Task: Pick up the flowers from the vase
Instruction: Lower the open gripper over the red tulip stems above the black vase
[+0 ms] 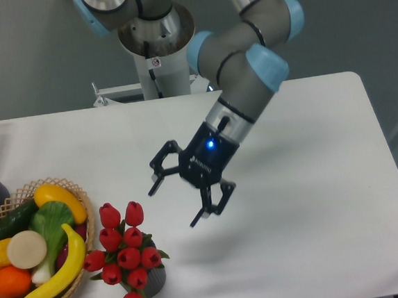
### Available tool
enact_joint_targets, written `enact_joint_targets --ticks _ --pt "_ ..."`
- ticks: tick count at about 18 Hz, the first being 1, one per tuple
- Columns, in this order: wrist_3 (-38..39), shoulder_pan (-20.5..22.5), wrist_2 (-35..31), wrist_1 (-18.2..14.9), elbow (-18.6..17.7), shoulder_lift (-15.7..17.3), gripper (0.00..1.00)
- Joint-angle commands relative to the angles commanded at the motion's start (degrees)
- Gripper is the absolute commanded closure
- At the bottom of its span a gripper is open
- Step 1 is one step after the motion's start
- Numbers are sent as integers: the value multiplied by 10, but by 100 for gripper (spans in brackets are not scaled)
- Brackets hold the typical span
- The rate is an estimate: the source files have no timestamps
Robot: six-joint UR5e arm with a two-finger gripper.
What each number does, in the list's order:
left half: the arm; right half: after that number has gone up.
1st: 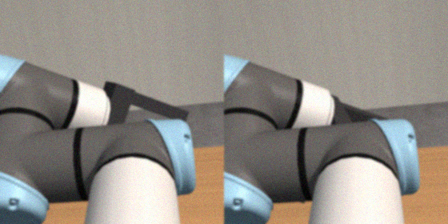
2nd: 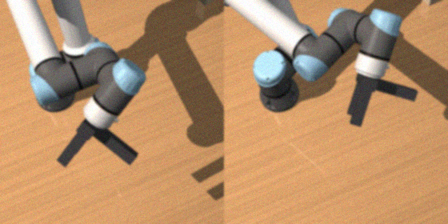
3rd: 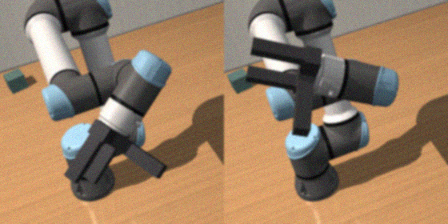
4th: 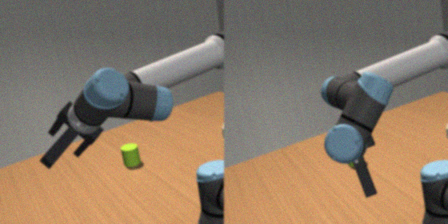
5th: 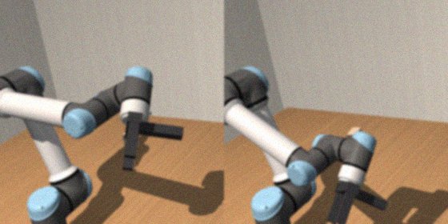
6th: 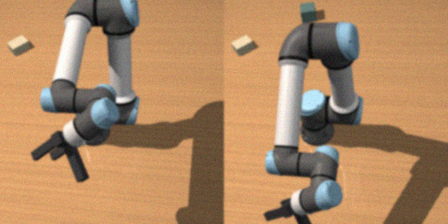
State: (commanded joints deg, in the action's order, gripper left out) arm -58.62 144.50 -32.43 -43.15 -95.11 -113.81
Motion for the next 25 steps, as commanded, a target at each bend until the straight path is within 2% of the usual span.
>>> enact_joint_targets --ticks 3,9,15,23,25 --pt "1 -18 2 0 34 -30 0" --pt "2 -41 3 1 62 -55 0" --pt "0 -48 4 0 61 -57 0" --pt "-5 -43 6 1 38 -49 0" --pt "-8 -42 6 1 26 -39 0"
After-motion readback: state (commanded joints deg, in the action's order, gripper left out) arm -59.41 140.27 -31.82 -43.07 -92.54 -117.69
